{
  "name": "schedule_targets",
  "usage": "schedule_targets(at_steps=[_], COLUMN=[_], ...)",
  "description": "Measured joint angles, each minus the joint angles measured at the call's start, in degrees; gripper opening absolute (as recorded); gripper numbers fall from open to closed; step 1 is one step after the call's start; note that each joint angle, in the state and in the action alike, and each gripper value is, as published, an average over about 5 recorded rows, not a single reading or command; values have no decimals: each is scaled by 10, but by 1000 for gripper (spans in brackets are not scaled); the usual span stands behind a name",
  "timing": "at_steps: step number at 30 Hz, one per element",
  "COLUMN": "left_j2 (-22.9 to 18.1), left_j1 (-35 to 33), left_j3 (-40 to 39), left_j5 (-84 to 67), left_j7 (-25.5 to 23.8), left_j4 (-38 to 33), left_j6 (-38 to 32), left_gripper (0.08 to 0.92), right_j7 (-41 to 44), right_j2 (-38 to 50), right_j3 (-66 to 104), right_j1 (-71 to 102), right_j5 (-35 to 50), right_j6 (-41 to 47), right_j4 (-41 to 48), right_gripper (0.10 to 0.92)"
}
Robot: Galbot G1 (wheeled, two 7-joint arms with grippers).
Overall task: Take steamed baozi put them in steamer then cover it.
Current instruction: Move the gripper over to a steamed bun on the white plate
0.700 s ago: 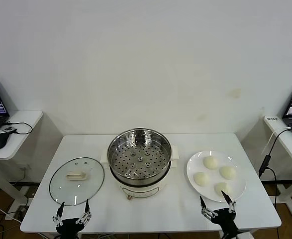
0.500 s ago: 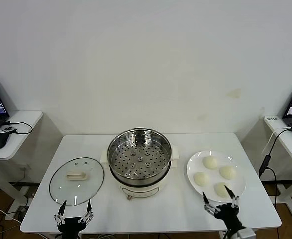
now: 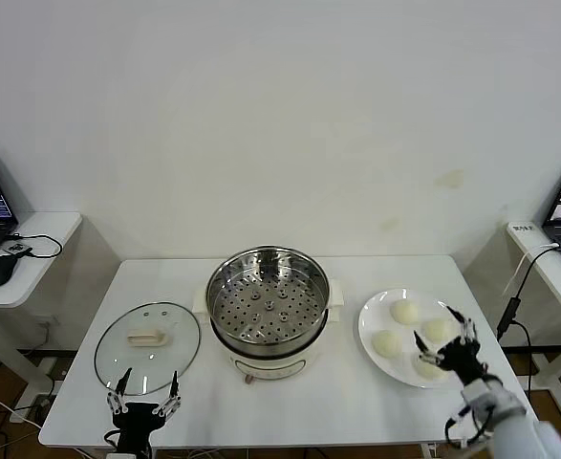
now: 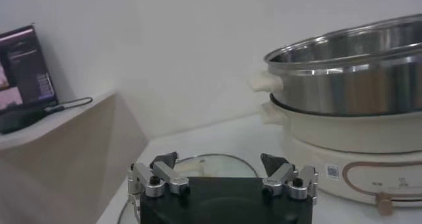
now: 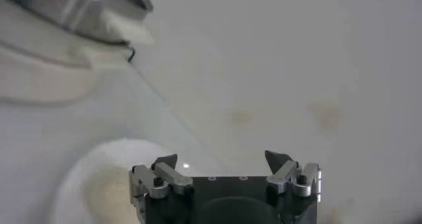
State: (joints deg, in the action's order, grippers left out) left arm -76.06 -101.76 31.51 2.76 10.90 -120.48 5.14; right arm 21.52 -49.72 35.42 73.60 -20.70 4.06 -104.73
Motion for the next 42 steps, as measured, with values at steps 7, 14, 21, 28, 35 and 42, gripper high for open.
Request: schedule_targets(at_steps=[7, 14, 21, 28, 35, 42], left_j2=[1, -2, 2, 5, 7, 10], left_j1=[2, -4, -2, 5, 11, 15], left_j3=[9, 17, 27, 35, 41, 46], left_j5=[9, 14, 15, 11, 7, 5], left_j7=[-9, -15, -19, -21, -24, -25], left_j4=[0, -4, -8, -1, 8, 15], left_j6=[4, 5, 8, 10, 13, 14], left_gripper=[823, 823, 823, 823, 823, 823], right_j7=[98, 195, 263, 306, 327, 338], right_j2=[100, 155, 165, 138, 93, 64], right_j3=[-113, -266, -427, -556, -634, -668], right_j1=[-153, -311, -458, -565, -618, -642], right_j5=[0, 22, 47, 56, 49, 35], right_j6=[-17, -23, -31, -43, -51, -52], right_j4=[89, 167, 234, 300, 368, 421], right_gripper=[823, 823, 823, 823, 823, 821])
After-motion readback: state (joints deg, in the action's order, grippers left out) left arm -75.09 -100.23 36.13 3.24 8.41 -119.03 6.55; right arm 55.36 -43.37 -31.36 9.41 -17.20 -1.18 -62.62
